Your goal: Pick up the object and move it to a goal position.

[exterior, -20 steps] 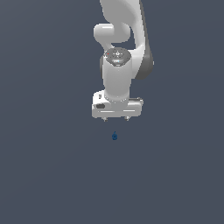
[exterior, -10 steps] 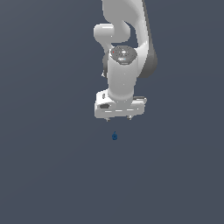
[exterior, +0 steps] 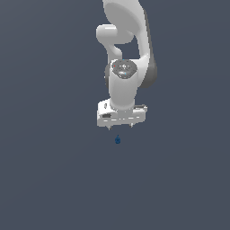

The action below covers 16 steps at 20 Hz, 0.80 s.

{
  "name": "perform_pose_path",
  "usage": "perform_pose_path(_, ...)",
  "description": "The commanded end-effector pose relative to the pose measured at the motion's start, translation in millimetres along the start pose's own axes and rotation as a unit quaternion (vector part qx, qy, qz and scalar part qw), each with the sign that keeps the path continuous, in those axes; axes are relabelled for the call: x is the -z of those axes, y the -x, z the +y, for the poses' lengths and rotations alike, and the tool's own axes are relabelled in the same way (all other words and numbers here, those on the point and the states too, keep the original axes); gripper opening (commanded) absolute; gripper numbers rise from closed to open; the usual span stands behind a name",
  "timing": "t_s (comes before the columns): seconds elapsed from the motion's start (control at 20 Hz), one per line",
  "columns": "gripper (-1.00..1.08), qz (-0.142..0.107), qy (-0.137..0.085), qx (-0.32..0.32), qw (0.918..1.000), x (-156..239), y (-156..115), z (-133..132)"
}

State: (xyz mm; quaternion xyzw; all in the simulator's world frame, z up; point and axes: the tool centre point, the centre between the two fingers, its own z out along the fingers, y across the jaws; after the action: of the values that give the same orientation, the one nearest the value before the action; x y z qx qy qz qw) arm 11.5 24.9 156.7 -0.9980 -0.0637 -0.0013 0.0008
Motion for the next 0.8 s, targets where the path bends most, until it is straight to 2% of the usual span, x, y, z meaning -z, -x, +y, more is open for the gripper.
perform_pose_path(0.0, 1.0, -0.001, 0.0, 0.008, 1.0, -18.5, -0.1, 3.1)
perform_pose_path(0.35, 1.0, -0.001, 0.001, 0.026, 0.9997, -58.2, 1.1, 9.5)
perform_pose_path(0.75, 1.0, -0.002, 0.001, 0.027, 0.9996, -66.5, 2.0, 10.4)
